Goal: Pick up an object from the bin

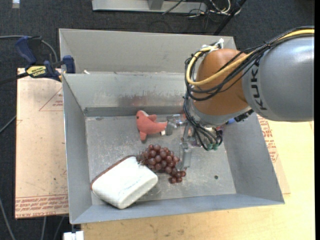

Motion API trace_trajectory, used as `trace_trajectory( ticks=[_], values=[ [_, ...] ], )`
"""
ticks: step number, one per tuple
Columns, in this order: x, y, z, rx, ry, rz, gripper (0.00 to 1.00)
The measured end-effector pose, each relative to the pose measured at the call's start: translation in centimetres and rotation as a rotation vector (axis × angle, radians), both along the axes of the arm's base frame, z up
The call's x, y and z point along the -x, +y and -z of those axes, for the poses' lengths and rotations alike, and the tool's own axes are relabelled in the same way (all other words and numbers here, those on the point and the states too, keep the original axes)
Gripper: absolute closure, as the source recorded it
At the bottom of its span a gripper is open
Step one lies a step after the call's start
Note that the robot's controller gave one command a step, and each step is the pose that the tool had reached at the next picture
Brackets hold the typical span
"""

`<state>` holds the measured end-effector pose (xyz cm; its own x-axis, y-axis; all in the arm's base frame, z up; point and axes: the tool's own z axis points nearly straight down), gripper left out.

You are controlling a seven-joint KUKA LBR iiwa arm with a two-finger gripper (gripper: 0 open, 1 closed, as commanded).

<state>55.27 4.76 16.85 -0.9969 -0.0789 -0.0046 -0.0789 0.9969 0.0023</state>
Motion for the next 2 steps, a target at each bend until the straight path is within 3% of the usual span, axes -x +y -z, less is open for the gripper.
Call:
trace_trajectory(
  ticks=[1, 2],
  values=[
    [1.2, 1.2, 2.8, 0.002, 0.005, -0.107, 0.0],
    [1.7, 1.7, 6.4, 0.002, -0.008, -0.362, 0.0]
  ],
)
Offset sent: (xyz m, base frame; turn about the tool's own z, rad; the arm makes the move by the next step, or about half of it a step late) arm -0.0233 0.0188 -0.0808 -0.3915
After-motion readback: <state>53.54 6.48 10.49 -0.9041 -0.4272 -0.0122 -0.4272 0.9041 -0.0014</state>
